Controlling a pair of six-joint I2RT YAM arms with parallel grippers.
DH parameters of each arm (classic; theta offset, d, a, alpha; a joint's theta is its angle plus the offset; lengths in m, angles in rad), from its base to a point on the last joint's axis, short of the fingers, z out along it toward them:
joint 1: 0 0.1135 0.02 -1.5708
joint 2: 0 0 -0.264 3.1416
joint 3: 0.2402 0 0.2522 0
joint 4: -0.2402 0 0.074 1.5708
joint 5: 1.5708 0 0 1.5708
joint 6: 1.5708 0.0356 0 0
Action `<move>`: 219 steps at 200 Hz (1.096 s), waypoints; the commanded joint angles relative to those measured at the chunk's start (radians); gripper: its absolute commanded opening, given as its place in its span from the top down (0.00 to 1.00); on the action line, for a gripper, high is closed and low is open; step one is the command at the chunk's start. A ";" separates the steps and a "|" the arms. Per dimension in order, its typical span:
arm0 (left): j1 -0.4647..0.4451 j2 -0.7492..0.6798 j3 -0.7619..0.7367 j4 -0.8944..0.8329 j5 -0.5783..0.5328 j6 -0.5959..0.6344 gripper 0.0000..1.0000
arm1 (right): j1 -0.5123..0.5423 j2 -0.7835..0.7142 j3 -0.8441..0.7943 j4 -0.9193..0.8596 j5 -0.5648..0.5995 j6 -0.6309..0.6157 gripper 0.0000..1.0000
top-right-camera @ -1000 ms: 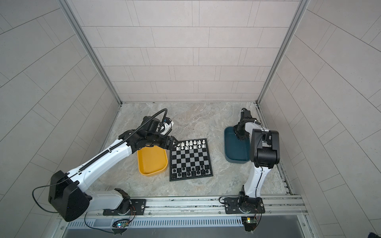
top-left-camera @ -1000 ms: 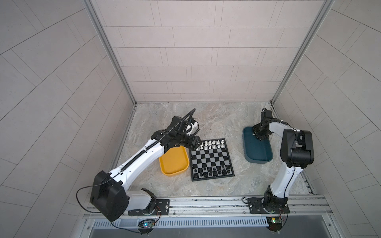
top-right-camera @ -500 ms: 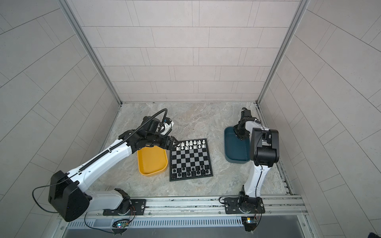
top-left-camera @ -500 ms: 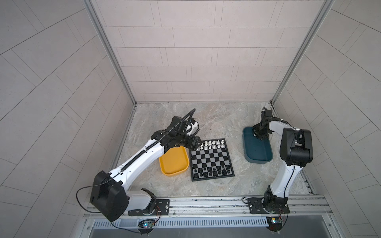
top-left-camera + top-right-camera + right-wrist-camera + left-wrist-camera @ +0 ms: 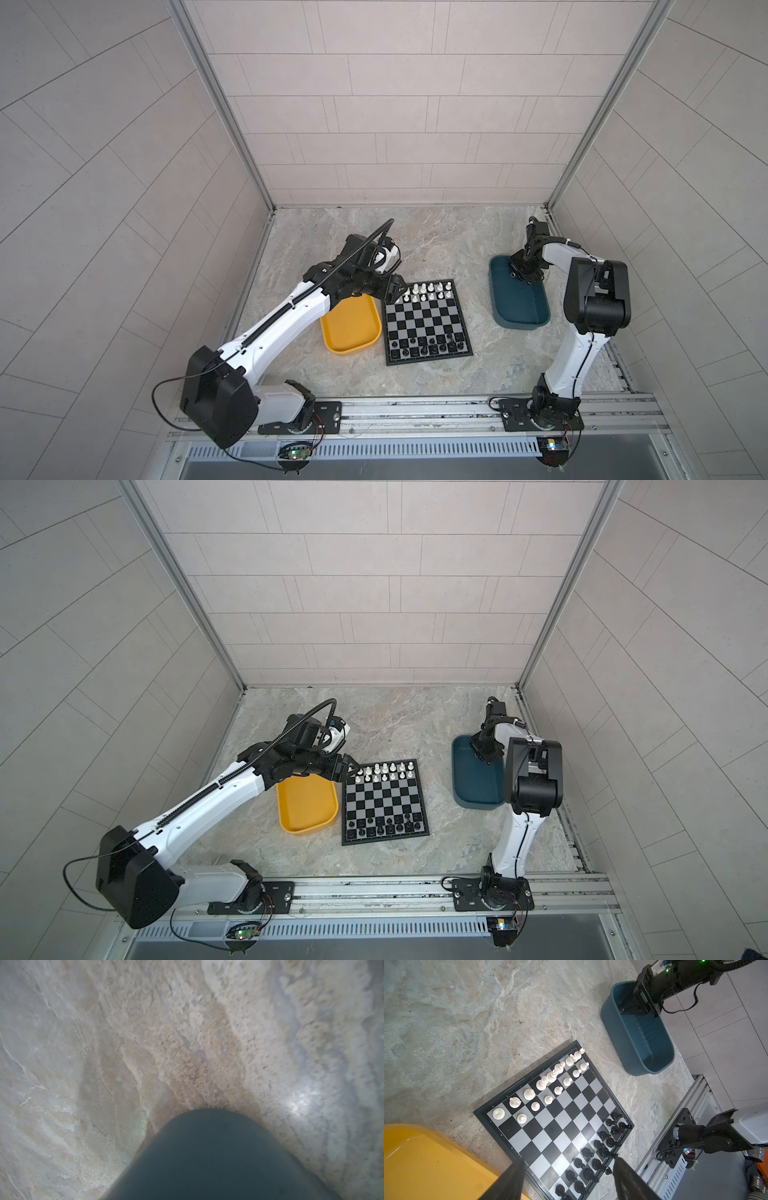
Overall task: Set up the chess pieces on the board
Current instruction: 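Lower the right gripper into the teal bin and close on the last white pawn, then lift the pawn with the right gripper while the left gripper reaches toward it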
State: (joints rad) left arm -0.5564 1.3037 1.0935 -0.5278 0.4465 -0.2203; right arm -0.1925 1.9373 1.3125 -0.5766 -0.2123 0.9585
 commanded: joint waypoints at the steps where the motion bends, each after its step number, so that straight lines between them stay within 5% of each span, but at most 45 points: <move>1: 0.001 -0.027 -0.011 0.010 0.007 0.010 0.26 | -0.011 0.030 0.021 -0.068 0.017 -0.052 0.80; 90: 0.006 -0.018 -0.010 0.009 -0.009 0.006 0.26 | -0.025 -0.036 0.014 -0.052 -0.034 -0.215 0.91; 126: 0.010 -0.005 -0.012 0.020 -0.006 -0.012 0.26 | -0.025 -0.142 -0.016 -0.090 -0.039 -0.338 0.92; 173: 0.023 0.024 0.025 0.036 0.056 -0.120 0.26 | 0.001 -0.410 -0.235 0.130 -0.149 -0.376 0.92; 219: 0.086 0.054 0.093 0.047 0.250 -0.263 0.26 | 0.230 -0.651 -0.383 0.406 -0.117 -0.425 0.88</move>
State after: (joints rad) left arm -0.5095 1.3396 1.1343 -0.5060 0.5625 -0.3820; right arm -0.0902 1.3617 0.9604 -0.3496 -0.3382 0.5919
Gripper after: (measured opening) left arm 0.735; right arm 0.127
